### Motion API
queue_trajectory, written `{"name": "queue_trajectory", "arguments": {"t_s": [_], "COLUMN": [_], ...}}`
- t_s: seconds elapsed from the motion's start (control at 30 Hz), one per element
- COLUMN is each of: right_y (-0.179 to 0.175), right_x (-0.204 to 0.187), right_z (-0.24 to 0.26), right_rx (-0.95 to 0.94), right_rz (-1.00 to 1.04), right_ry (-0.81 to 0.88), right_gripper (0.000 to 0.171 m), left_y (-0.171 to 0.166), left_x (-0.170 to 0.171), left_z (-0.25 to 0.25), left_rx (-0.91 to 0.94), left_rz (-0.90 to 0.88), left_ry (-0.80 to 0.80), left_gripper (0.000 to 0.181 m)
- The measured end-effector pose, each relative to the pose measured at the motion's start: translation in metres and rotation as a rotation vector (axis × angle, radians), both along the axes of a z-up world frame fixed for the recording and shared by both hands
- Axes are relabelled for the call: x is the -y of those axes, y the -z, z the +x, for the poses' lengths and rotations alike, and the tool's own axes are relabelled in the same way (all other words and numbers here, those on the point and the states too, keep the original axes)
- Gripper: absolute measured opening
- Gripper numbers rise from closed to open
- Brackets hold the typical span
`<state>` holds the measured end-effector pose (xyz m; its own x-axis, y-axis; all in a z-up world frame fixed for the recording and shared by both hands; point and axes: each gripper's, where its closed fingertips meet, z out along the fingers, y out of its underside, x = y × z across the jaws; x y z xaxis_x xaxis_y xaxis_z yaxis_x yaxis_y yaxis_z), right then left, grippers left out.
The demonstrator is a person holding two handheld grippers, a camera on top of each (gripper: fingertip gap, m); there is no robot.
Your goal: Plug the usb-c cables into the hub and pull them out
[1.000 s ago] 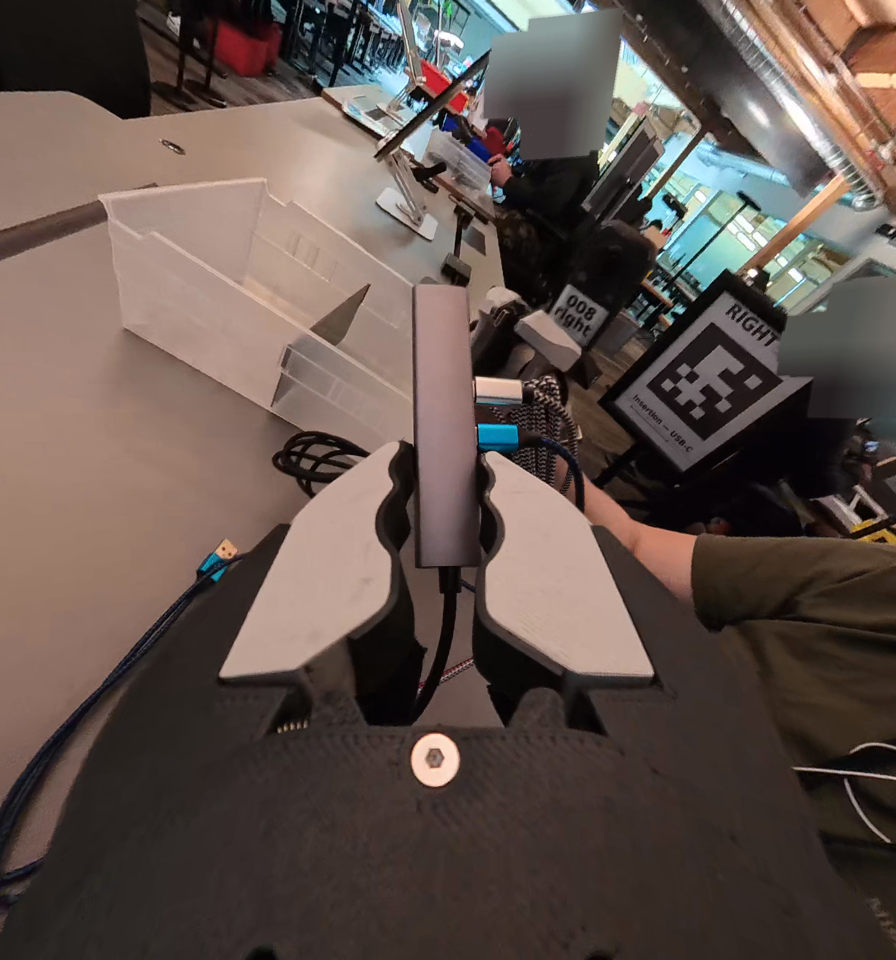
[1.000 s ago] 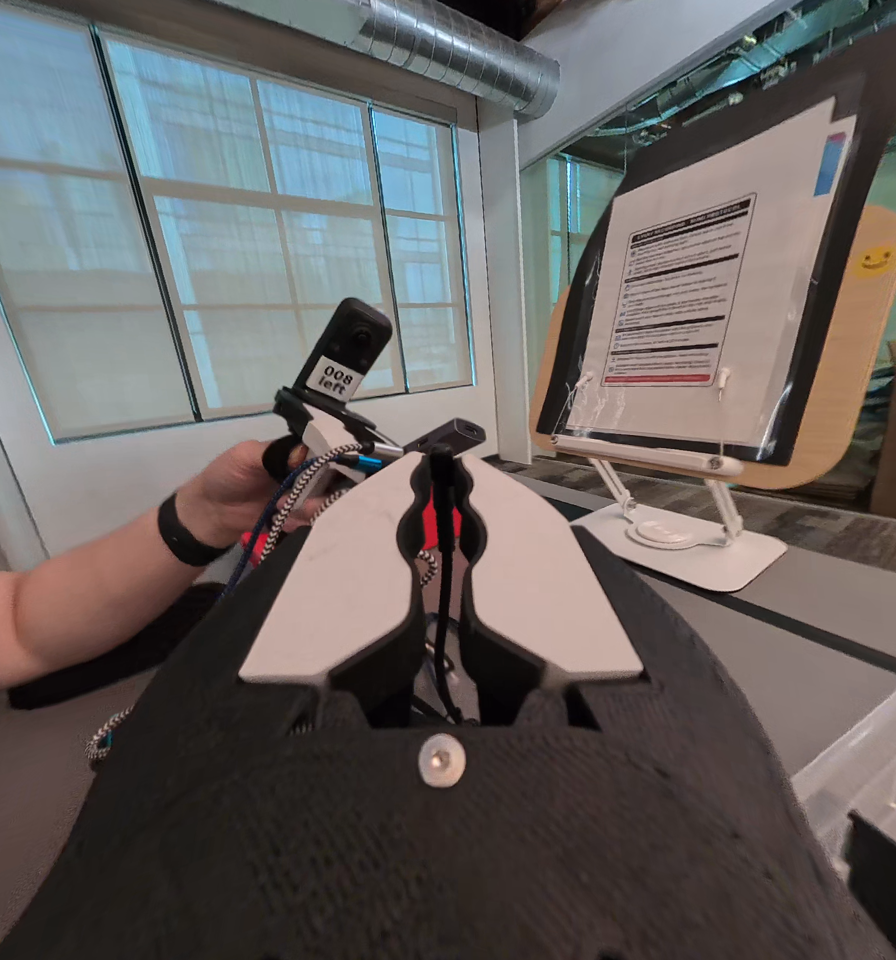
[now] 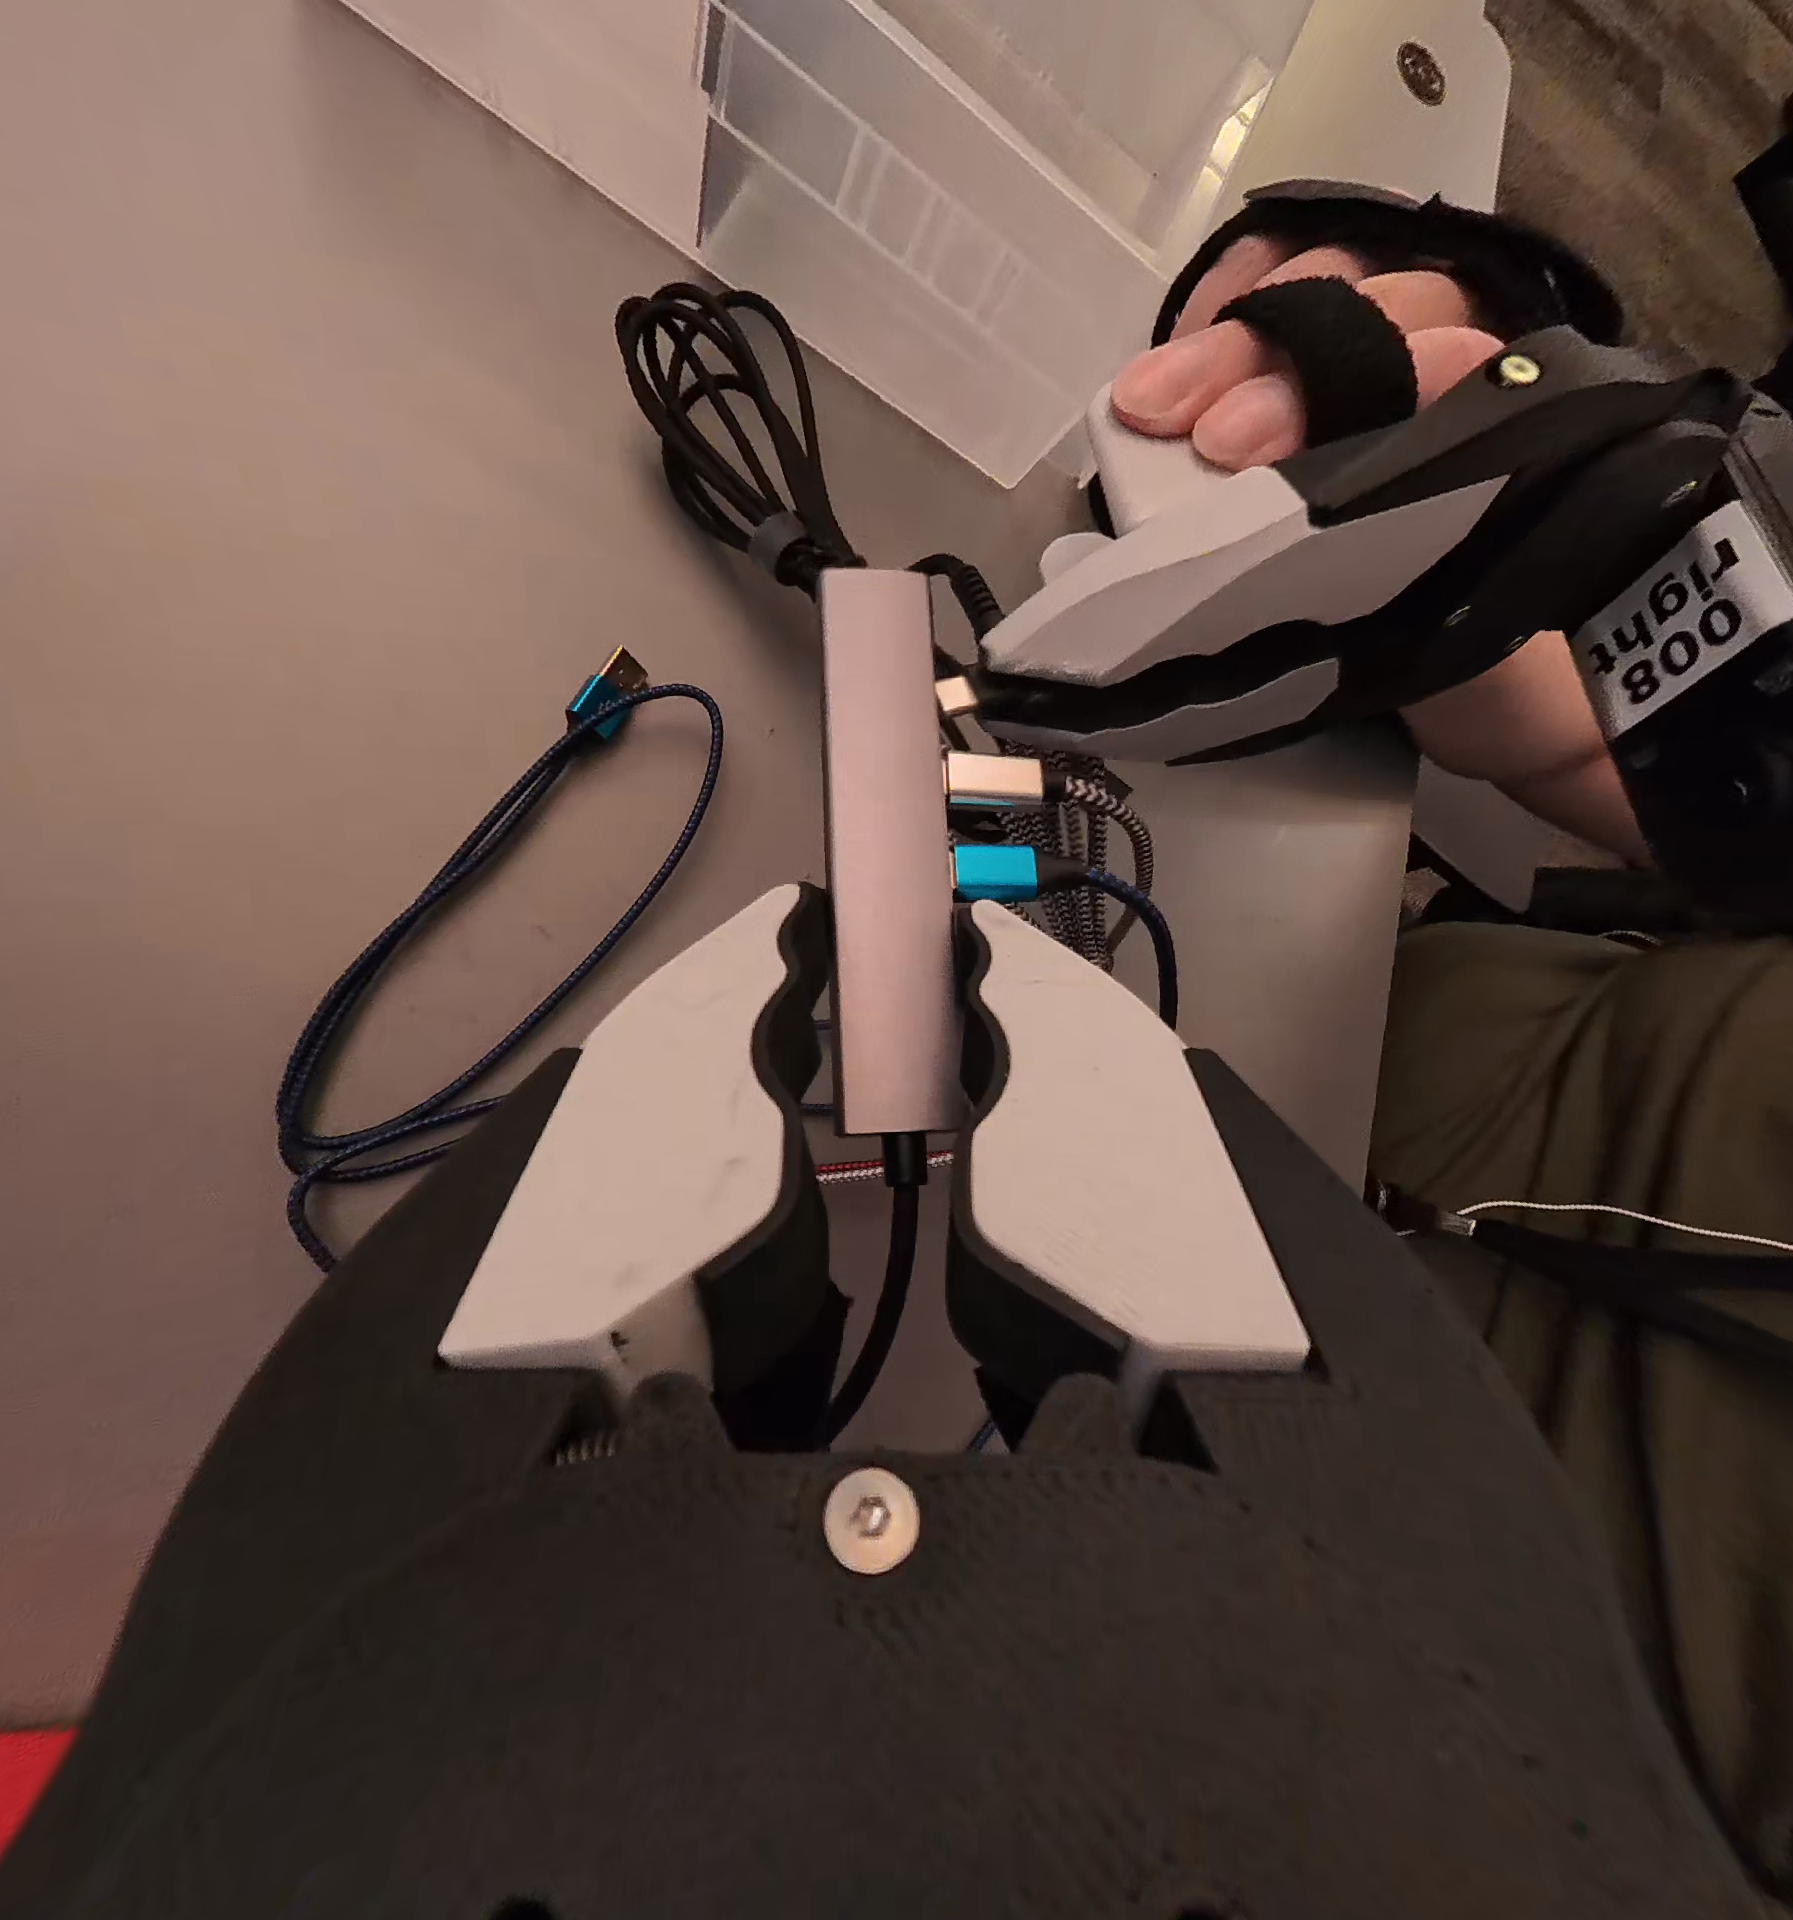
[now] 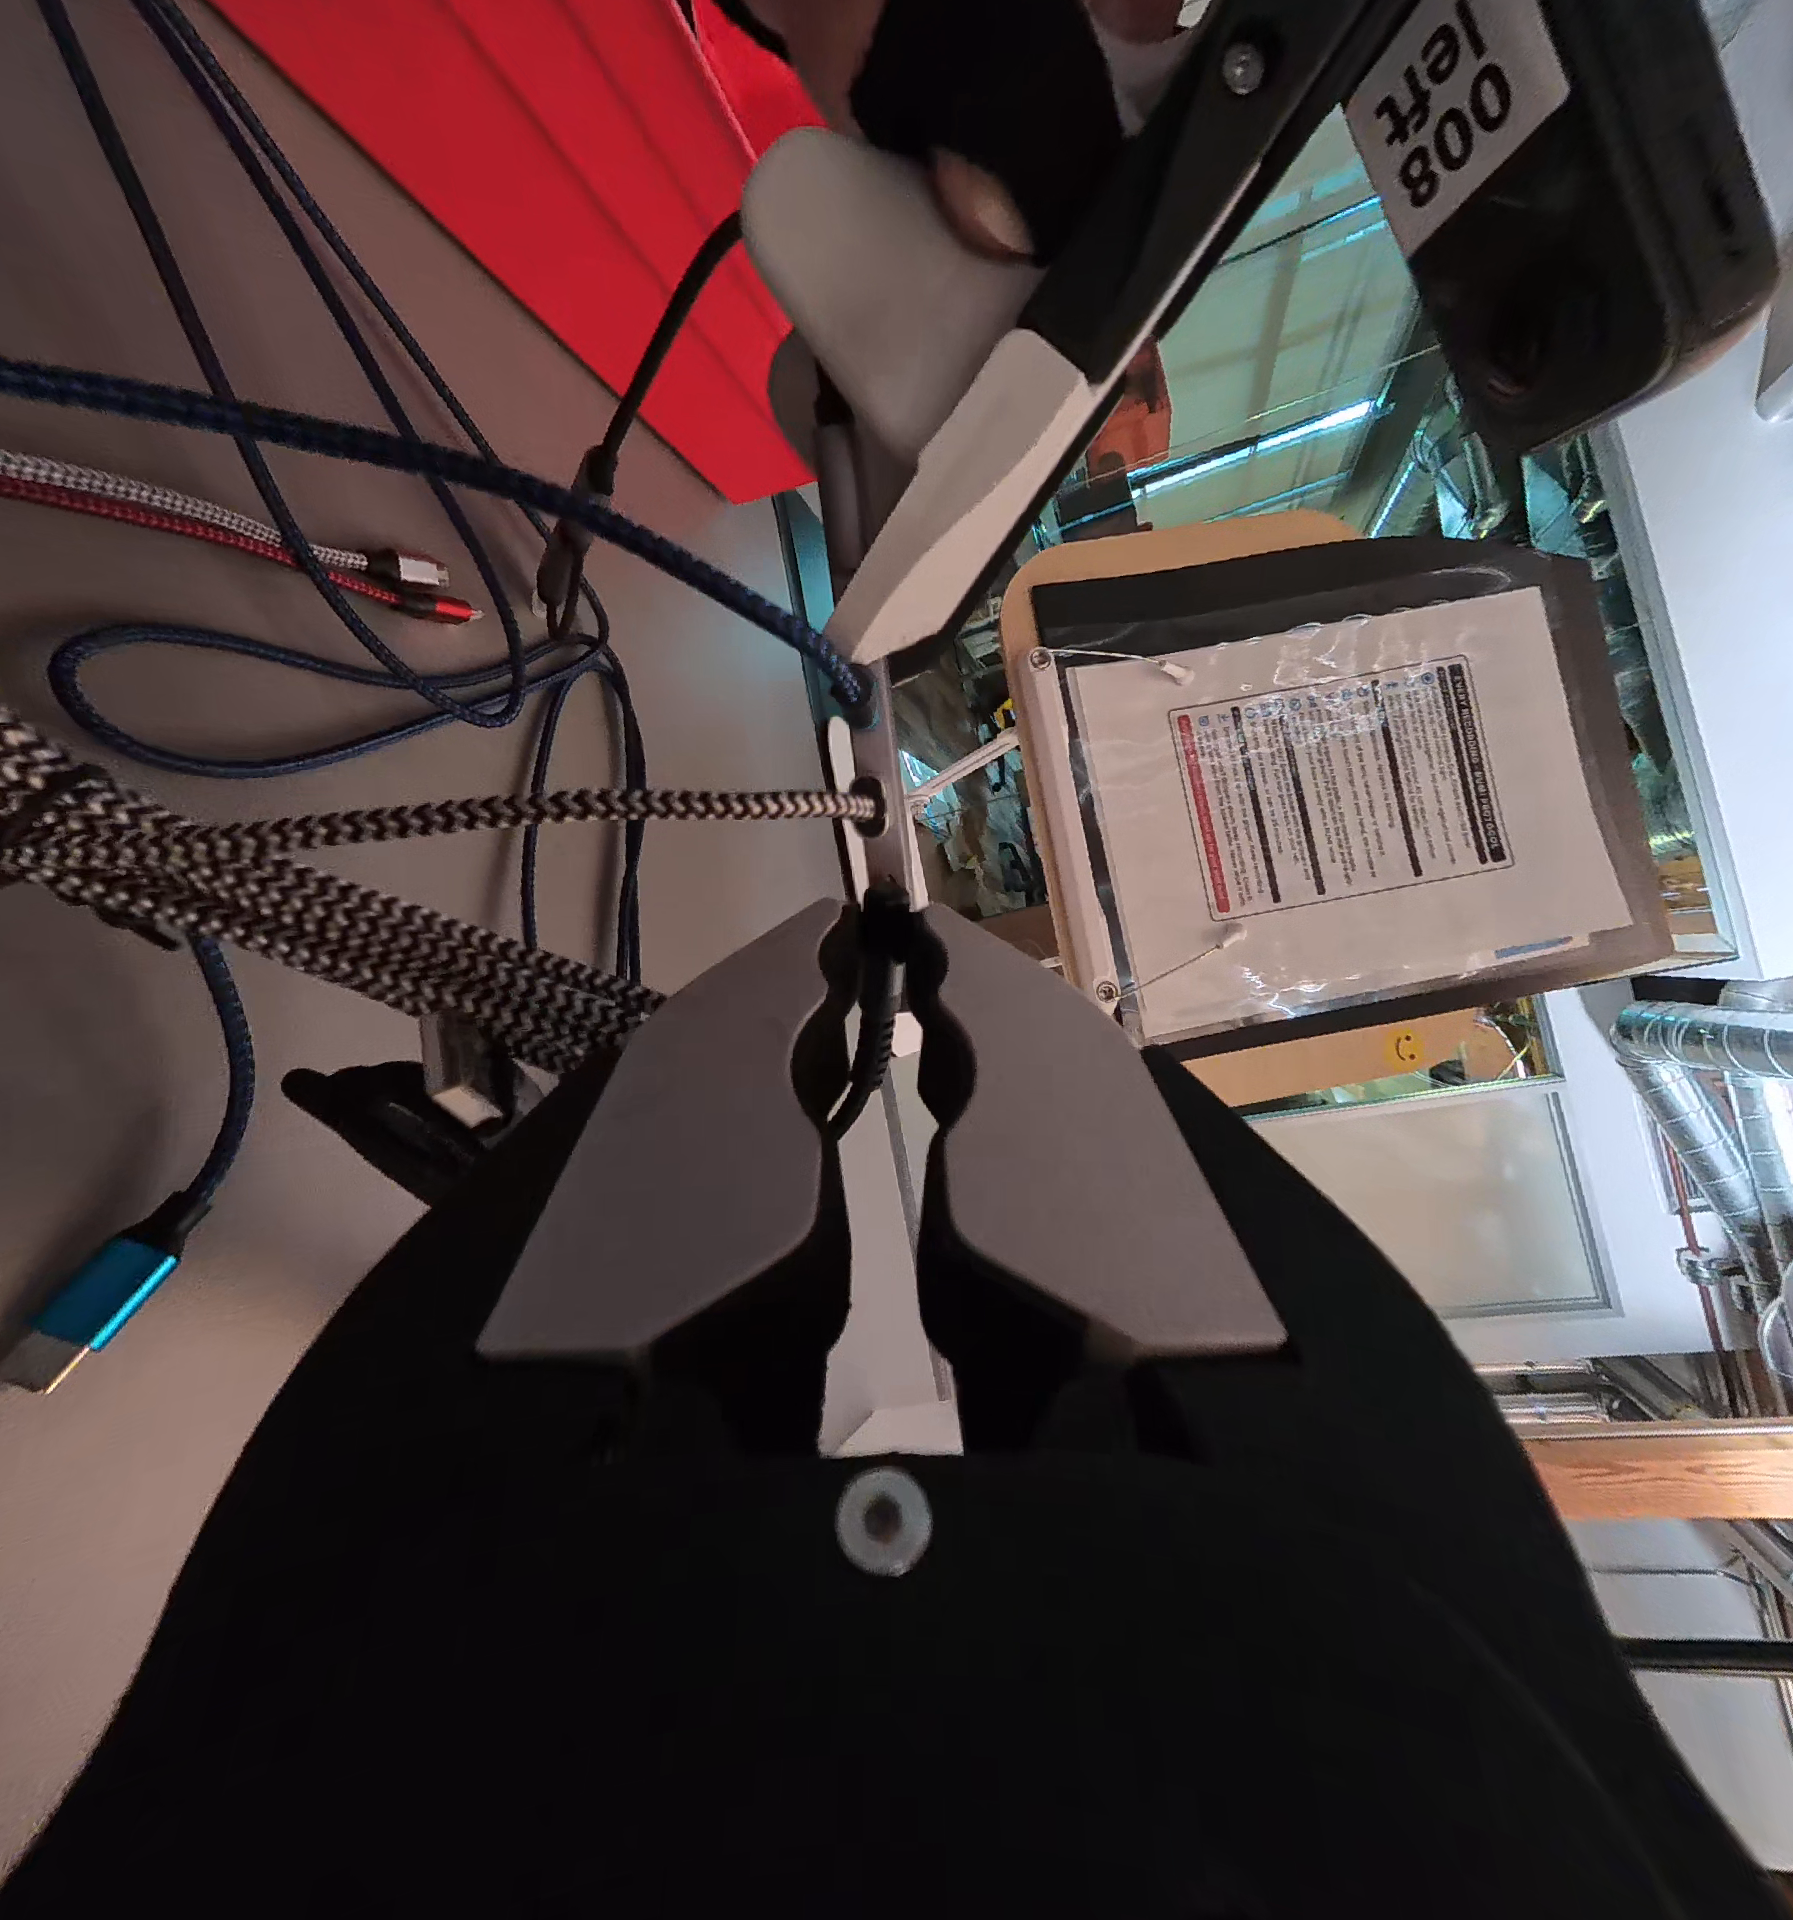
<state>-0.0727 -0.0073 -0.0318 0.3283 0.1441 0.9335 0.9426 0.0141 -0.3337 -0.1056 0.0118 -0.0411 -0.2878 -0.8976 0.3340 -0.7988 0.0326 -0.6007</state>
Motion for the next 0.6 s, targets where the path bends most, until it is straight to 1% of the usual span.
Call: {"name": "queue_trajectory", "arguments": {"t_s": [0.23,0.33,0.47,0.6], "right_y": [0.004,0.008,0.015,0.016], "right_x": [-0.001,-0.002,-0.003,-0.003], "right_z": [0.001,0.002,-0.002,-0.002], "right_rx": [0.046,0.11,0.173,0.189], "right_rz": [-0.007,-0.012,-0.024,-0.011], "right_ry": [0.019,0.028,0.009,-0.001], "right_gripper": [0.009,0.009,0.009,0.009], "left_y": [0.003,0.007,0.012,0.015], "left_x": [0.001,0.001,0.0,0.001], "left_z": [0.0,0.0,-0.003,-0.006], "left_rx": [-0.016,-0.036,-0.061,-0.079], "left_rz": [0.022,0.046,0.109,0.12], "left_ry": [-0.006,-0.004,0.009,0.015], "left_gripper": [0.023,0.023,0.023,0.023]}}
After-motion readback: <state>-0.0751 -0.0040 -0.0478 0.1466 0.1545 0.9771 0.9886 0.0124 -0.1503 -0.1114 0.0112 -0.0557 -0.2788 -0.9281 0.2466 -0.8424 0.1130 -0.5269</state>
